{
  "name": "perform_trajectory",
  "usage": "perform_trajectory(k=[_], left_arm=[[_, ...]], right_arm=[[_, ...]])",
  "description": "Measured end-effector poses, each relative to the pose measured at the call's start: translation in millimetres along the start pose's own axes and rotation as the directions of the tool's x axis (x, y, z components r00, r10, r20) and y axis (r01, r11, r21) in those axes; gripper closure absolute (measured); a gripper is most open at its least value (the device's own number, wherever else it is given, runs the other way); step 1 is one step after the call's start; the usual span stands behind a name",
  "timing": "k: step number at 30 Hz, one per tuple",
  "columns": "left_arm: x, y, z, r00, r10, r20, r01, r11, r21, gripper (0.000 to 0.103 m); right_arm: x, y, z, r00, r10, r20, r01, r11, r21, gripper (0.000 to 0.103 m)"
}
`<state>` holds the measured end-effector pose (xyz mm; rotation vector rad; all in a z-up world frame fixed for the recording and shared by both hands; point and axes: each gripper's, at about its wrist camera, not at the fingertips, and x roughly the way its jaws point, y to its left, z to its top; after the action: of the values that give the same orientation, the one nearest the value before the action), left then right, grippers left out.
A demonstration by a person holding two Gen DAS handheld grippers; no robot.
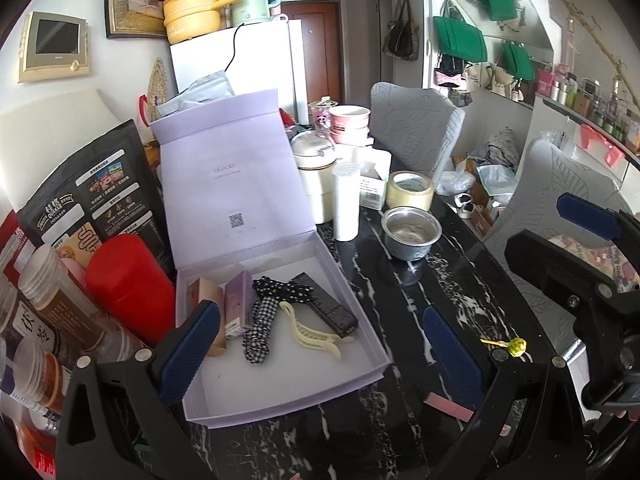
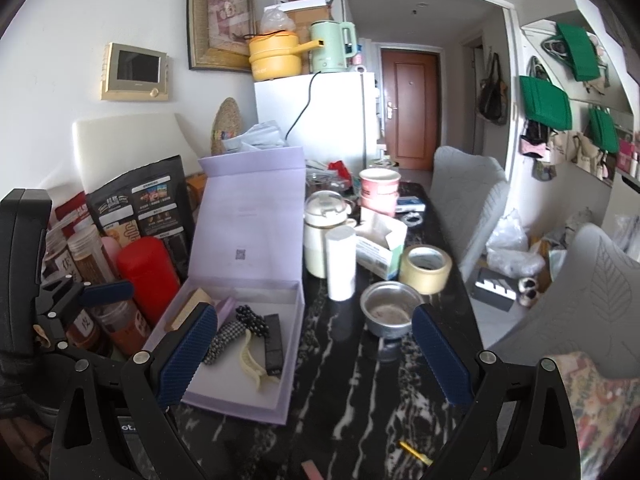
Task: Organize rigid objects
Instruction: 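Withdraw both tools up out of the white box, then move the right tool to the pink lipstick tube and grasp it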
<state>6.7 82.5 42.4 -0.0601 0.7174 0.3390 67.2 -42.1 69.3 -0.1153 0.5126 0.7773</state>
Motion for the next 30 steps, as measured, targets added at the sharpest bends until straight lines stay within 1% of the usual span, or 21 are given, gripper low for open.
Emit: perform_trajectory(k=[4,8,11,12,15,22,25,30], left_arm=[[-0.5,-16.4,-7.2,0.999,-0.035,-0.016,0.035,0.999,0.022,0.000],[-2.9,-31.3,-14.8,0.996,-0.088,-0.016,0.088,0.995,0.035,0.000],[-1.6,-43.0,-21.8,0.993,-0.115,-0.035,0.116,0.992,0.052,0.000],[0.3,-47.5,-25.0,0.990,-0.134,-0.049,0.137,0.989,0.055,0.000],[5.2,-56.1,-32.7,0.983,-0.163,-0.079,0.168,0.984,0.056,0.000],[15.7,-66.8,-53.8,0.974,-0.183,-0.133,0.192,0.980,0.061,0.000],[17.2,-69.2,-64.9,0.972,-0.186,-0.145,0.195,0.979,0.057,0.000],[24.3,-74.8,-84.4,0.968,-0.183,-0.174,0.200,0.976,0.082,0.000]], right_arm=[[-16.8,-10.5,-8.9,0.999,-0.033,0.006,0.033,0.999,0.009,0.003],[-30.9,-20.9,-18.6,0.998,-0.061,0.007,0.061,0.998,0.024,0.003],[-40.5,-28.0,-27.1,0.997,-0.078,0.006,0.078,0.996,0.036,0.003],[-43.4,-30.4,-30.1,0.997,-0.082,0.006,0.082,0.996,0.040,0.003],[-50.8,-35.5,-38.3,0.995,-0.096,0.003,0.096,0.994,0.049,0.003],[-63.2,-45.5,-59.2,0.993,-0.115,-0.011,0.116,0.991,0.072,0.003],[-63.1,-48.5,-69.4,0.993,-0.119,-0.028,0.121,0.989,0.080,0.003],[-59.0,-50.0,-92.3,0.992,-0.112,-0.054,0.117,0.989,0.091,0.003]])
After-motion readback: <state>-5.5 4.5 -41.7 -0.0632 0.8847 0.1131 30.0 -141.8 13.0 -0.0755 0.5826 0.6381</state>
